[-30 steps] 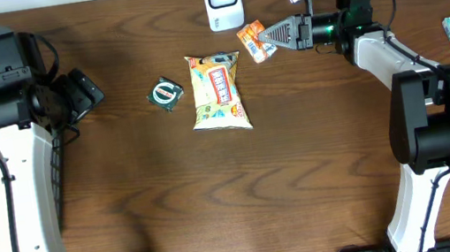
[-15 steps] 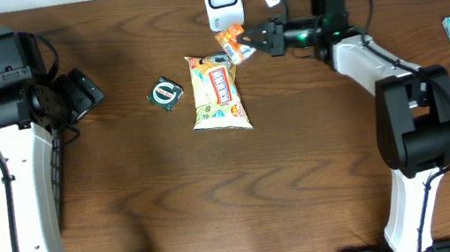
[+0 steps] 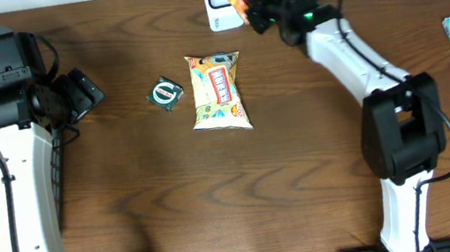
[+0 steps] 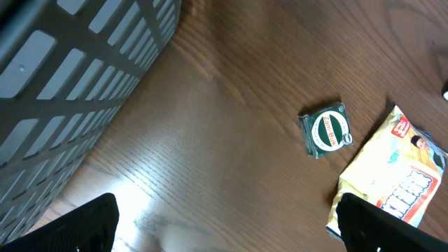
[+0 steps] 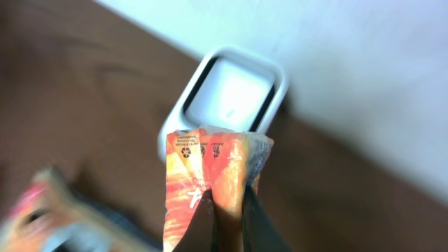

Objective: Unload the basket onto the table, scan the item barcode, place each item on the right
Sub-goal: 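Lift the orange box and hold it before the scanner, then carry the orange box to the far right edge and release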

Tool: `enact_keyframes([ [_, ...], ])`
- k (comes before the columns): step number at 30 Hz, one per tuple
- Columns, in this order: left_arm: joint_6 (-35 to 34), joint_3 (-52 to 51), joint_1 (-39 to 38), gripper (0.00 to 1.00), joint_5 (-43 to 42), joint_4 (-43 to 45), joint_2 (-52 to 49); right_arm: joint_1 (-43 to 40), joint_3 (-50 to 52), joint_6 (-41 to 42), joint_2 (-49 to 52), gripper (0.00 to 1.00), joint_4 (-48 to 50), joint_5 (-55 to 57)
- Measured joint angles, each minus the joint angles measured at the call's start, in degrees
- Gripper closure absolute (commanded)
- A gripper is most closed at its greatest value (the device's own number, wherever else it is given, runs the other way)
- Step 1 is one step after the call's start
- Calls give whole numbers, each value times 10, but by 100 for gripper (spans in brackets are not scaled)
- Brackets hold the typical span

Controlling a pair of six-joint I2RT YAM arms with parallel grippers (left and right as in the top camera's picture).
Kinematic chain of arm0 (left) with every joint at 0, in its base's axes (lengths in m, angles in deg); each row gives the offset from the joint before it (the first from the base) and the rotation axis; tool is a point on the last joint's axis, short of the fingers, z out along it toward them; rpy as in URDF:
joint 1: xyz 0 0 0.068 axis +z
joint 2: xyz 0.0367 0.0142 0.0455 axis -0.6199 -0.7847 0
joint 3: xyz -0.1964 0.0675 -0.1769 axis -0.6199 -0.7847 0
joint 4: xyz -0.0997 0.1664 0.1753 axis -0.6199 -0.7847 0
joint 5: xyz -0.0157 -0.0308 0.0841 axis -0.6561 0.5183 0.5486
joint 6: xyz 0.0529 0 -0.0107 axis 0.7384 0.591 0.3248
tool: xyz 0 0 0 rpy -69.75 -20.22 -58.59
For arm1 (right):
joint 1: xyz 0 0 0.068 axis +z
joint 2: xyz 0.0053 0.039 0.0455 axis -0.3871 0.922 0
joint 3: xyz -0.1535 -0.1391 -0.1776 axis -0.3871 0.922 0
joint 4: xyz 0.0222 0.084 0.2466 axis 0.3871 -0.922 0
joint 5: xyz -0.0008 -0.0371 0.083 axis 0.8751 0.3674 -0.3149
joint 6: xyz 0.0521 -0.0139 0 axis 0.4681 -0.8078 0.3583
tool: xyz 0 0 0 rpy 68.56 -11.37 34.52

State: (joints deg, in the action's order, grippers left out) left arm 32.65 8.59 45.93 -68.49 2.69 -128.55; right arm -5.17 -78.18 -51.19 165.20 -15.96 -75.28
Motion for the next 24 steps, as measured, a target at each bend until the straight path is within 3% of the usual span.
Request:
enact_keyframes([
  [7, 0, 0, 0, 3, 0, 0, 0, 44, -4, -244, 5, 99, 123, 110],
  [11, 0, 0, 0, 2, 0, 0, 0, 42, -7, -337, 29, 99, 202, 129],
  [17, 0, 0, 0, 2, 0, 0, 0, 38, -7, -400, 106, 99, 303, 139],
  [24, 0, 0, 0, 3, 0, 0, 0, 38, -6, -386, 141, 99, 308, 115],
])
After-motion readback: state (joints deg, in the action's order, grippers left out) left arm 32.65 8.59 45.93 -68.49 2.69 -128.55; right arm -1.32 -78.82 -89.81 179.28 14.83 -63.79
